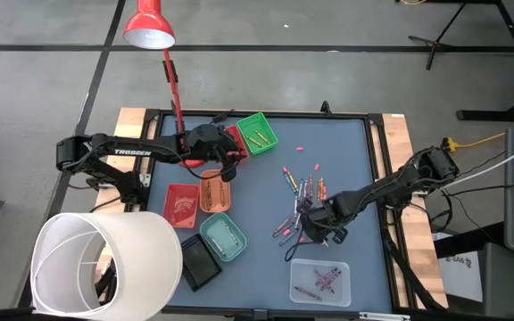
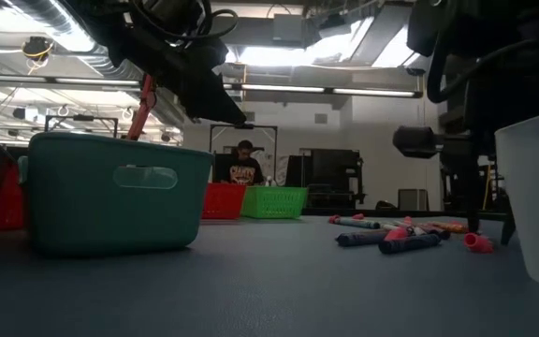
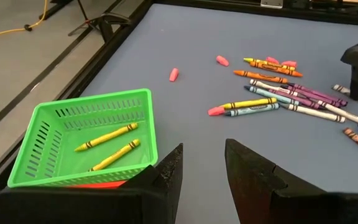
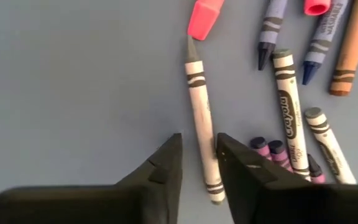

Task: Sort crayons
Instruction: Put the gray crayon into the light green bin

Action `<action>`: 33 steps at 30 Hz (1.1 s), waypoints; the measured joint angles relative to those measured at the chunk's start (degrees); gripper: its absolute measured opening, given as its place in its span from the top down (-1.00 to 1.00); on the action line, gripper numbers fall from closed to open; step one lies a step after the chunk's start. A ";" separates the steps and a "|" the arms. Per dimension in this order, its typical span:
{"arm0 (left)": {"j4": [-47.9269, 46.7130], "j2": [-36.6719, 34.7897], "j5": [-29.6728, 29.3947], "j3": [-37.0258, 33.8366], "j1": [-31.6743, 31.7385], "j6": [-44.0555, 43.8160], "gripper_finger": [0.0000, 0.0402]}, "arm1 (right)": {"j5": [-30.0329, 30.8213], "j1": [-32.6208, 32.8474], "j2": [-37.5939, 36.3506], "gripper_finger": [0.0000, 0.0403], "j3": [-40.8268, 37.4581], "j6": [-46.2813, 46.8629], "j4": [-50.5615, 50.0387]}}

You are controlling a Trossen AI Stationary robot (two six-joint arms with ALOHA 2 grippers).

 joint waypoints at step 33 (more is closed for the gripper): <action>0.99 0.00 1.77 0.00 -5.30 0.04 0.48 | -1.14 -0.31 0.15 0.91 5.57 10.13 -0.63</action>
